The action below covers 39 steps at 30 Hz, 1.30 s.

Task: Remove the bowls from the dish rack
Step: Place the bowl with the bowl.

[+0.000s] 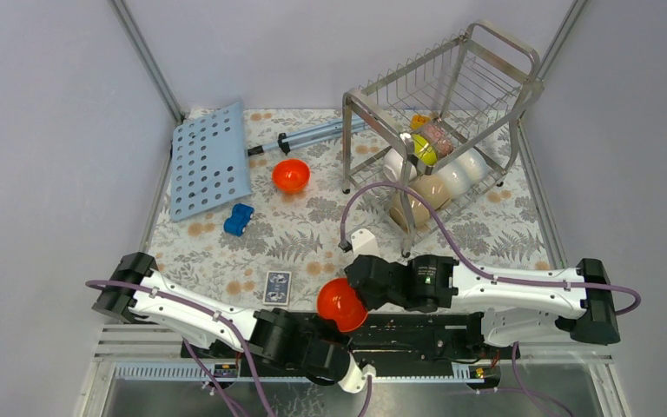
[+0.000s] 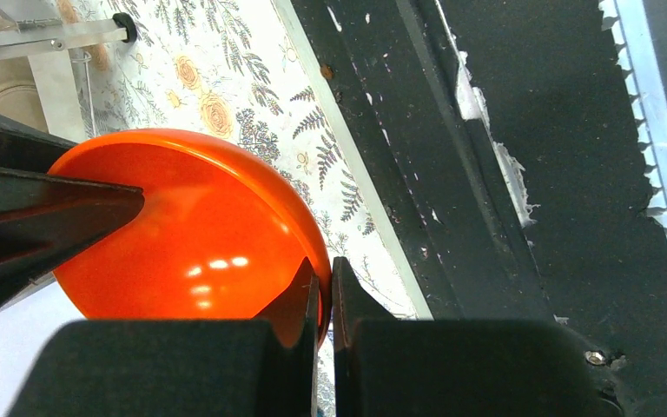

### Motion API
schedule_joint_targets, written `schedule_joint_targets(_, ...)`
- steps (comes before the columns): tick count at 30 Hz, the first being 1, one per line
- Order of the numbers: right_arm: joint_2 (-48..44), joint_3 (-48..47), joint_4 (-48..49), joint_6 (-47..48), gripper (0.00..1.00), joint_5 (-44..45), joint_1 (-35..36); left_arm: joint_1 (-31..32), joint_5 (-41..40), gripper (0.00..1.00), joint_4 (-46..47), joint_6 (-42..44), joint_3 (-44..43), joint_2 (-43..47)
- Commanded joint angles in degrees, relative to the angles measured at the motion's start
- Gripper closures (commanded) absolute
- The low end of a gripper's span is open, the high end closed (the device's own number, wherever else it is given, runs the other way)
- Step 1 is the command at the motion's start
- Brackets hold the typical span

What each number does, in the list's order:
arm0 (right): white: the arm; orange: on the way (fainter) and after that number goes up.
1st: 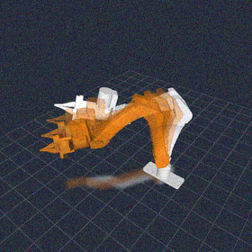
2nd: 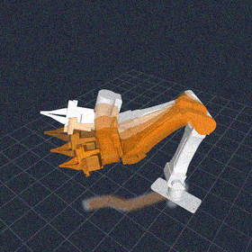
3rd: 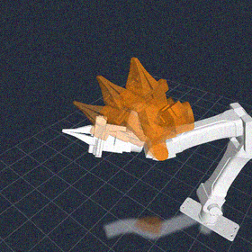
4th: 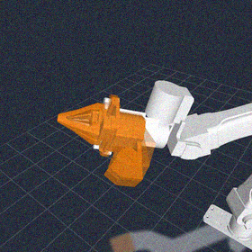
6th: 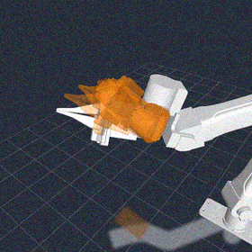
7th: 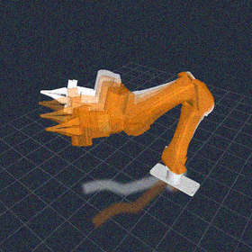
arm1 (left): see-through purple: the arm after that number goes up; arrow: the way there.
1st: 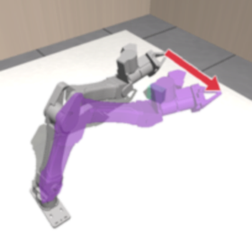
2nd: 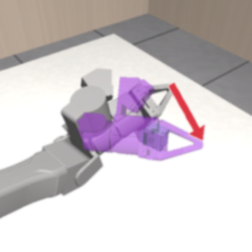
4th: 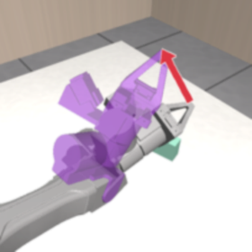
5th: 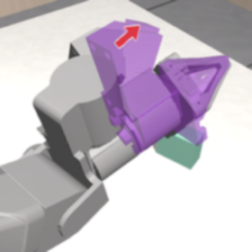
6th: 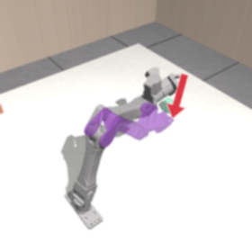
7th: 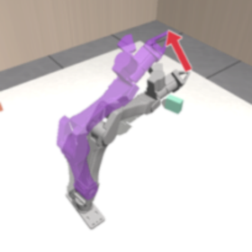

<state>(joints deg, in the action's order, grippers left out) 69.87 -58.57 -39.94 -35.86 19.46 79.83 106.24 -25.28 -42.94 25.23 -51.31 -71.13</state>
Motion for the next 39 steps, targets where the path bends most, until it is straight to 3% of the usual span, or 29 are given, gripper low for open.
schedule_joint_targets(1, 0.1, 0.7, 2.2, -0.5, 0.7, 1.8, 0.5, 0.3, -0.4, 1.0, 1.7, 0.3, -1.8, 0.1)
schedule_joint_targets(7, -0.8, 1.2, 4.0, -2.2, 1.0, 2.7, 0.5, 0.3, -0.5, 1.0, 2.0, -2.7, -3.0, -0.5)
schedule_joint_targets(10, -1.3, 0.9, 3.3, -3.4, 1.0, 4.1, 0.5, 0.3, -2.4, 0.99, 2.5, -5.1, -3.3, -0.6)
schedule_joint_targets(11, -1.6, 0.8, 2.7, -3.8, 1.0, 4.9, 0.5, 0.3, -3.4, 0.91, 2.6, -6.3, -3.7, -0.7)
schedule_joint_targets(13, -2.5, 1.0, 1.8, -5.0, 1.0, 7.1, 0.5, 0.3, -5.4, 0.56, 2.5, -8.8, -4.3, -0.4)
schedule_joint_targets(15, -4.0, 1.4, 0.9, -6.3, 1.0, 9.5, 0.5, 0.3, -7.9, 0.31, 2.6, -11.5, -4.8, 0.4)
schedule_joint_targets(16, -4.9, 2.0, 1.0, -6.9, 1.0, 10.9, 0.5, 0.3, -10.0, 0.05, 2.8, -12.7, -4.9, 1.2)
schedule_joint_targets(17, -5.8, 2.4, 1.1, -7.2, 1.0, 12.1, 0.5, 0.3, -11.4, 0.02, 3.0, -13.8, -4.9, 1.9)
schedule_joint_targets(25, -10.2, 6.1, 1.0, -10.4, 1.0, 17.8, 0.5, -0.1, -22.6, 0.01, 4.1, -24.1, -6.4, 9.5)
schedule_joint_targets(32, -13.2, 11.1, 4.0, -13.6, 1.0, 19.3, 0.5, -0.7, -29.2, 0.01, 17.1, -36.3, -2.8, 16.8)
schedule_joint_targets(36, -14.5, 12.1, 3.4, -15.4, 1.0, 20.5, 0.5, -7.8, -24.9, 0.01, 22.9, -49.6, 0.0, 21.3)
schedule_joint_targets(39, -14.7, 12.8, 3.3, -17.0, 1.0, 21.2, 0.5, -17.2, -18.8, 0.01, 20.2, -67.5, -0.1, 20.9)
